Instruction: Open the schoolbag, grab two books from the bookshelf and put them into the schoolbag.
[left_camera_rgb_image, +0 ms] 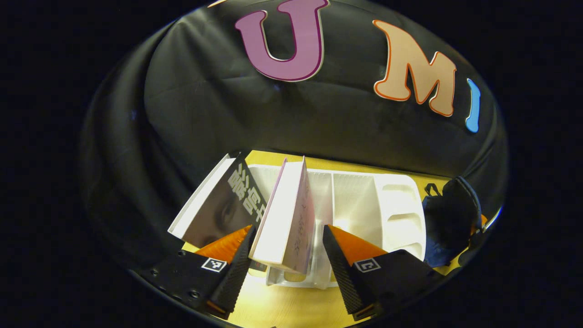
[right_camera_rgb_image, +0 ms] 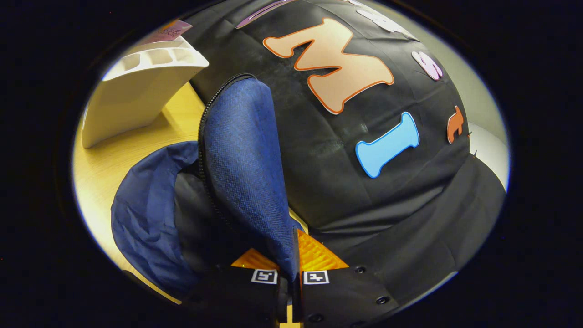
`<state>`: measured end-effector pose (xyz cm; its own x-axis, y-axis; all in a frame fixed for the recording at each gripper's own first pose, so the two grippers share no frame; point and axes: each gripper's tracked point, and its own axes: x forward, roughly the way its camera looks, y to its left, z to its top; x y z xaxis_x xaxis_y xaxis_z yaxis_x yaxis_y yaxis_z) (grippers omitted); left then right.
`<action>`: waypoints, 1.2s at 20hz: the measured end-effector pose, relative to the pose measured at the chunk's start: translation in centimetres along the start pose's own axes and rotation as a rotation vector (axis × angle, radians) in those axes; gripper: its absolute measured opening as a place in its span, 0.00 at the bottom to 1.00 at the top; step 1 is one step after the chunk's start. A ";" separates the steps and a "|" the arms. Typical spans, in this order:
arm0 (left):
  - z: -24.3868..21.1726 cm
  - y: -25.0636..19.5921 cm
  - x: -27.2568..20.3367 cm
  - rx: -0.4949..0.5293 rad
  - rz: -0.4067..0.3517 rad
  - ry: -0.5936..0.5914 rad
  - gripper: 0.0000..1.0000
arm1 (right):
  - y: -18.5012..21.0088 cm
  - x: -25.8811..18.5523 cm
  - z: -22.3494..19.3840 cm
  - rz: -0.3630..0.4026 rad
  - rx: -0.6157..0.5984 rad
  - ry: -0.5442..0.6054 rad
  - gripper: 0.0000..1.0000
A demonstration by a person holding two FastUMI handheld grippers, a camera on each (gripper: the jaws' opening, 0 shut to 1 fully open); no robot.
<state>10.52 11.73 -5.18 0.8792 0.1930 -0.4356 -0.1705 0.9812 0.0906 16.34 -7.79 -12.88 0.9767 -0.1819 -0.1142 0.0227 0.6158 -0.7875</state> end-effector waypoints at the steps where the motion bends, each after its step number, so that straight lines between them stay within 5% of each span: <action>1: 0.2 -0.1 0.1 0.011 -0.010 0.014 0.86 | 0.0 0.1 0.0 0.001 -0.001 0.000 0.05; 16: -1.0 -1.0 2.6 0.046 -0.169 0.542 0.81 | -0.5 0.3 -0.4 0.021 0.027 -0.008 0.05; 24: -2.8 -1.5 4.4 0.016 -0.148 0.743 0.69 | -0.5 0.2 -0.5 0.030 0.033 -0.011 0.05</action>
<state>13.38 11.14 -9.78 0.3604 0.0174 -0.9326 -0.0628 0.9980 -0.0056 16.42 -8.49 -12.81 0.9792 -0.1551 -0.1306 0.0004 0.6458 -0.7635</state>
